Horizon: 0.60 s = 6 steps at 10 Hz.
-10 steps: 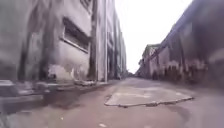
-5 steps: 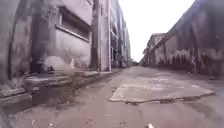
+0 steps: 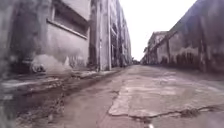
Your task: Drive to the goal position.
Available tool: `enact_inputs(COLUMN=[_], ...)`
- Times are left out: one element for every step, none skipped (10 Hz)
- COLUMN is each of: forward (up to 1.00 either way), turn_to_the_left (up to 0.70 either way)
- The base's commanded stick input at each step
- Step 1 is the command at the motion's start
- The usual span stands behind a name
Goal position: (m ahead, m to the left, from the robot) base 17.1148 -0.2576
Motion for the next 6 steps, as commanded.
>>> enact_inputs(forward=[1.0,1.0,1.0,1.0,1.0,1.0], turn_to_the_left=[-0.4,-0.24,-0.02,0.0,0.0,-0.22])
